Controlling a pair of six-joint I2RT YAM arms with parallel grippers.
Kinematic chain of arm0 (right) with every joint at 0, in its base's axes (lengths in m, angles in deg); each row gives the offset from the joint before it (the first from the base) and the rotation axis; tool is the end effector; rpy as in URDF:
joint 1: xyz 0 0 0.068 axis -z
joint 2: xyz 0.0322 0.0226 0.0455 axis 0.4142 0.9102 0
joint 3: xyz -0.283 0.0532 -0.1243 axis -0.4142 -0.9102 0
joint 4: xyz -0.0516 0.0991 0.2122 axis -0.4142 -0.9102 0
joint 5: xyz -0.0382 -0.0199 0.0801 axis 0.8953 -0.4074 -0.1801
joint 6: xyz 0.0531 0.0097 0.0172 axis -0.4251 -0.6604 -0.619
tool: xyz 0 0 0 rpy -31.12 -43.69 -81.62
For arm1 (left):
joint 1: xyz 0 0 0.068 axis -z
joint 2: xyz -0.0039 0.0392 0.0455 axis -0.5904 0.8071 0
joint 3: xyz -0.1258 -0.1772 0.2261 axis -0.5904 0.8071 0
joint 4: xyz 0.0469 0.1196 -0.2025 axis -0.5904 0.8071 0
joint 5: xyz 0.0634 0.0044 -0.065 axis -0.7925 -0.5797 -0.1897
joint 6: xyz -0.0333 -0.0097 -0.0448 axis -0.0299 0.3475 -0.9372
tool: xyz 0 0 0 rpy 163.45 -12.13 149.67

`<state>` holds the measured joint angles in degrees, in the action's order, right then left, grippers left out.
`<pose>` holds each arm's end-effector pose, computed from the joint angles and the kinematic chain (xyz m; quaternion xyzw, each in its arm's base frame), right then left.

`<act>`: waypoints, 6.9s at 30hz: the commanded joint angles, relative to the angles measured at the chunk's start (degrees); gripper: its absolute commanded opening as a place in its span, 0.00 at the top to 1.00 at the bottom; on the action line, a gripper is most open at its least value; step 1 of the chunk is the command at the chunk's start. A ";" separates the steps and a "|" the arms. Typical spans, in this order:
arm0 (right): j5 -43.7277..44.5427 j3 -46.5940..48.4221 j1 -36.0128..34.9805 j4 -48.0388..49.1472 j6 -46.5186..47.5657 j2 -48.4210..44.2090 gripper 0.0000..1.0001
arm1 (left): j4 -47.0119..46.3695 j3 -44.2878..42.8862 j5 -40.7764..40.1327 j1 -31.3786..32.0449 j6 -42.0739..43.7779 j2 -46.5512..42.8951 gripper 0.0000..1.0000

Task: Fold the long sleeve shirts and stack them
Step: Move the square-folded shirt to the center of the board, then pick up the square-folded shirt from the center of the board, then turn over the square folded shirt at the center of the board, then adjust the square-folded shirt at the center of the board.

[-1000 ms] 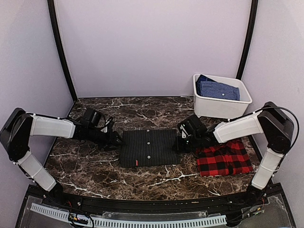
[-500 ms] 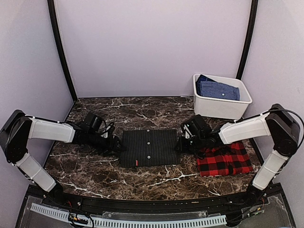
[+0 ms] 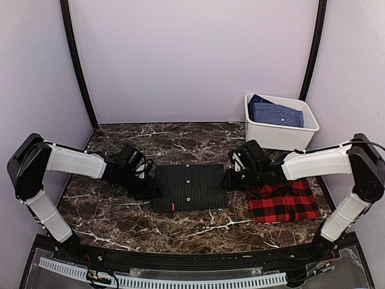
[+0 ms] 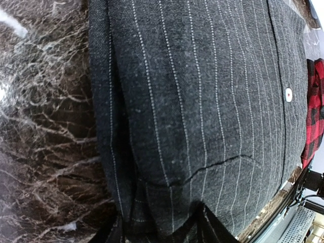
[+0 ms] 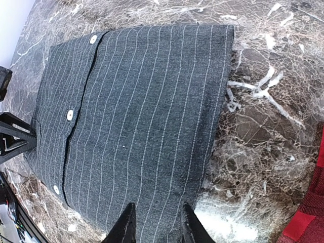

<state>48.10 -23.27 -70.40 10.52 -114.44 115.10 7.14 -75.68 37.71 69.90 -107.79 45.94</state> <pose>0.2130 0.2230 0.2346 -0.0607 0.9321 0.2593 0.2456 0.2379 -0.1751 0.2042 0.0172 0.9436 -0.3033 0.1313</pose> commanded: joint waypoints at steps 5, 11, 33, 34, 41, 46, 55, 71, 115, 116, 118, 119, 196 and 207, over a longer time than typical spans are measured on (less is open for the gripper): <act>0.90 1.62 -0.74 -0.16 0.88 -0.82 0.72 | 5.59 -1.29 -5.21 1.59 0.57 3.78 0.59; 1.34 1.37 -0.74 0.30 1.07 -0.34 0.72 | 3.10 -1.25 -2.70 2.03 -1.18 6.55 0.62; 2.51 1.90 -0.65 -0.18 2.10 0.05 0.69 | 8.43 -3.52 0.50 -2.77 2.45 -1.00 1.00; 2.16 2.08 -0.65 -0.05 2.15 0.28 0.69 | 9.44 -3.59 0.75 -3.26 3.95 -2.12 1.00; -0.45 4.41 -2.07 2.43 1.20 3.62 0.69 | 14.94 -2.89 5.06 -6.97 9.11 -6.44 1.00; -1.31 7.47 -3.17 3.35 1.08 7.45 0.70 | 16.11 -3.95 6.16 -7.66 10.22 -7.59 1.00; -0.46 9.31 -3.29 3.91 0.58 12.97 0.82 | 17.85 -5.80 4.60 -8.05 11.61 -9.56 1.00; -7.52 19.05 -6.51 17.20 -6.57 29.06 0.92 | 19.71 -22.60 7.36 -8.05 15.20 -11.27 1.00; 3.41 11.97 -11.33 33.41 -15.10 19.46 0.75 | 0.29 -24.49 22.10 -3.92 8.45 -0.48 1.00; 5.96 10.85 -11.10 31.51 -13.94 16.92 0.74 | 0.00 -24.32 22.36 -3.92 8.33 -0.27 1.00; 8.89 7.71 -10.61 28.61 -12.59 10.53 0.71 | -0.42 -24.26 22.53 -3.68 8.19 0.43 1.00; 10.36 6.30 -10.44 27.11 -11.96 7.81 0.69 | -0.65 -24.26 22.57 -3.22 7.96 0.85 1.00; 0.25 18.26 -5.37 -1.62 1.46 20.39 0.83 | -7.14 1.12 4.47 -4.48 -2.36 -3.34 0.87; 1.67 23.84 -7.22 -6.91 3.88 14.43 1.00 | 10.82 -4.77 -5.82 -1.25 0.34 -15.50 1.00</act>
<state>49.72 -1.65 -76.65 4.66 -111.82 134.21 9.65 -78.46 36.29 67.45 -108.75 34.47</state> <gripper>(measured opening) 0.009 0.054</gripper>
